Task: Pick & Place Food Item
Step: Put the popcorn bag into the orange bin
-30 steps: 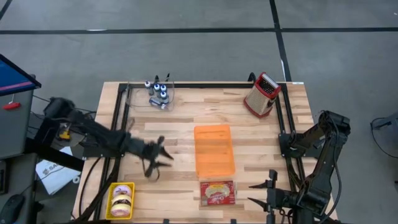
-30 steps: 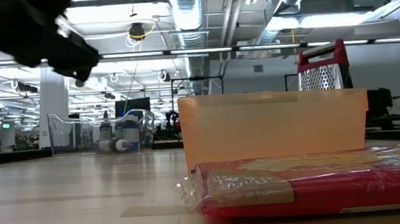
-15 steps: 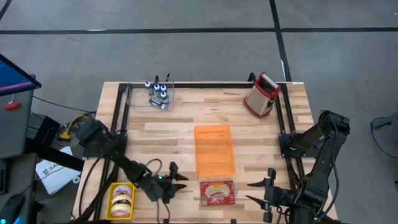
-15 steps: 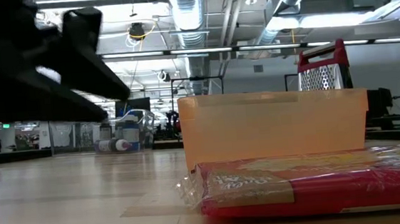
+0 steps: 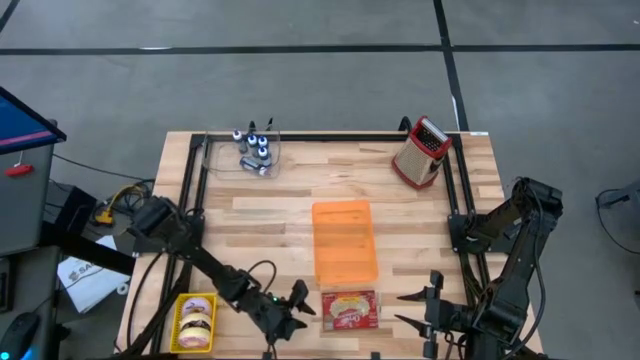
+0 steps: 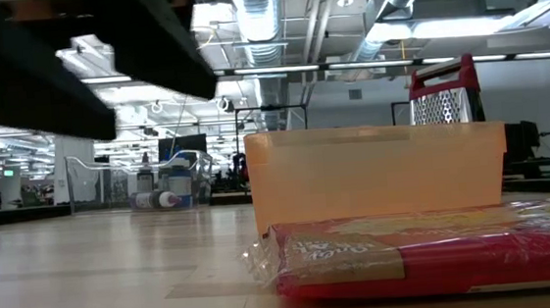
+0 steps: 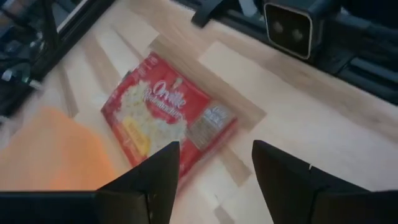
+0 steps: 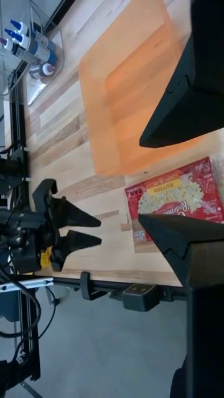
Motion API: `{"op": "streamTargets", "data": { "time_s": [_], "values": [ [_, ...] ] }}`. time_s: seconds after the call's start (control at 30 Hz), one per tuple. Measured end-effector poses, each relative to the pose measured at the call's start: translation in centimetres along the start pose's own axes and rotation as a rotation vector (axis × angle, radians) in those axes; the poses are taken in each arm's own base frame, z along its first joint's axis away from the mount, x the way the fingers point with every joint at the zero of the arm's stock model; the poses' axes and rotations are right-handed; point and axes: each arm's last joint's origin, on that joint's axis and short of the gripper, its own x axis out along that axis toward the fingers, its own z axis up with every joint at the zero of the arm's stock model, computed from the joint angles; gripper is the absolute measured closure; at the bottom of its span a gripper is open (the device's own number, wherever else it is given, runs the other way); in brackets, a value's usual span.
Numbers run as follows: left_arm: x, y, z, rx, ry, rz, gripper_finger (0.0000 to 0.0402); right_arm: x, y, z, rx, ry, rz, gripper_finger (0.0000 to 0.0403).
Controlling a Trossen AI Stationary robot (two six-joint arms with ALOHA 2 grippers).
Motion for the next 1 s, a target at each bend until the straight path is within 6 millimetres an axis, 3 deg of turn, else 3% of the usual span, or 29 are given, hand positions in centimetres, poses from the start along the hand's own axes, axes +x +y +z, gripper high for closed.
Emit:
{"op": "streamTargets", "data": {
  "time_s": [0.23,0.47,0.6,1.0],
  "values": [
    [1.0,1.6,-0.3,0.006,-0.059,-0.072,0.0228,0.0,0.0,0.0,0.000,0.000,0.000,0.0226],
    [3.8,0.3,-2.1,0.082,-0.017,-0.092,0.0232,0.0,0.0,0.0,-0.003,0.000,0.000,0.0226],
    [4.4,0.5,-1.7,0.083,-0.038,-0.092,0.0225,0.0,0.0,0.0,-0.006,0.001,-0.001,0.0226],
    [6.2,0.8,-3.3,0.050,-0.039,-0.092,0.0242,-0.1,0.0,-0.1,-0.007,0.001,0.003,0.0226]
  ]
}}
